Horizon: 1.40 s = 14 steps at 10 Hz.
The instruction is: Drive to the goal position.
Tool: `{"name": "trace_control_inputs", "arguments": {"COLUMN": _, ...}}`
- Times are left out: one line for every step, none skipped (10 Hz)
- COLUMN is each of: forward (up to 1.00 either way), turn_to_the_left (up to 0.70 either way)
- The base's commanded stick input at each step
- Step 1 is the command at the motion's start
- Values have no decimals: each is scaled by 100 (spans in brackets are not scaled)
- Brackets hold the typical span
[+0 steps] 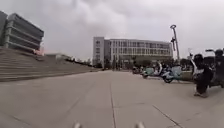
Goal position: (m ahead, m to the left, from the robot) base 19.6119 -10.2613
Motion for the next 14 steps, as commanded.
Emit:
{"name": "trace_control_inputs", "arguments": {"forward": 50, "turn_to_the_left": 23}}
{"name": "trace_control_inputs", "arguments": {"forward": 50, "turn_to_the_left": 16}}
{"name": "trace_control_inputs", "arguments": {"forward": 50, "turn_to_the_left": 9}}
{"name": "trace_control_inputs", "arguments": {"forward": 50, "turn_to_the_left": 0}}
{"name": "trace_control_inputs", "arguments": {"forward": 50, "turn_to_the_left": 0}}
{"name": "trace_control_inputs", "arguments": {"forward": 50, "turn_to_the_left": 0}}
{"name": "trace_control_inputs", "arguments": {"forward": 50, "turn_to_the_left": 0}}
{"name": "trace_control_inputs", "arguments": {"forward": 50, "turn_to_the_left": 0}}
{"name": "trace_control_inputs", "arguments": {"forward": 50, "turn_to_the_left": 0}}
{"name": "trace_control_inputs", "arguments": {"forward": 50, "turn_to_the_left": 0}}
{"name": "trace_control_inputs", "arguments": {"forward": 50, "turn_to_the_left": 0}}
{"name": "trace_control_inputs", "arguments": {"forward": 50, "turn_to_the_left": 0}}
{"name": "trace_control_inputs", "arguments": {"forward": 50, "turn_to_the_left": 2}}
{"name": "trace_control_inputs", "arguments": {"forward": 50, "turn_to_the_left": 4}}
